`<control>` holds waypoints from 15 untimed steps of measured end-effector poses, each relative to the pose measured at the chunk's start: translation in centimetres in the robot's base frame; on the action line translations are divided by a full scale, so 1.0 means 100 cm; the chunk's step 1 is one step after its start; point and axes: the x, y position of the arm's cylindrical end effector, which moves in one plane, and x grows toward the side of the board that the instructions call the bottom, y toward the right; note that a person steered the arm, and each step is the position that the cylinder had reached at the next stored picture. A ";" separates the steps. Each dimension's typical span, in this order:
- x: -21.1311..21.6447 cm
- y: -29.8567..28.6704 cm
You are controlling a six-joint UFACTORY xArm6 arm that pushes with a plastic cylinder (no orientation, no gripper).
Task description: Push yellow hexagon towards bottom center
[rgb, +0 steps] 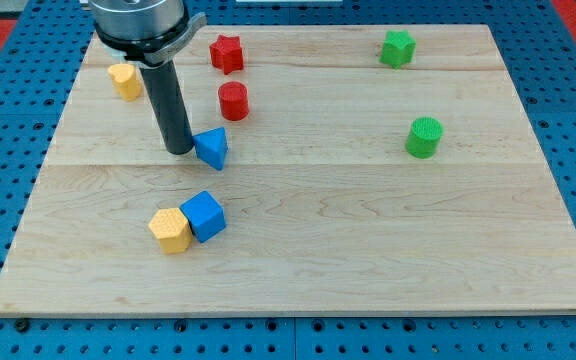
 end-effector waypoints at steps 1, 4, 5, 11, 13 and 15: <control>0.000 0.006; 0.085 -0.013; 0.130 -0.006; 0.154 0.084; 0.154 0.108; 0.140 0.171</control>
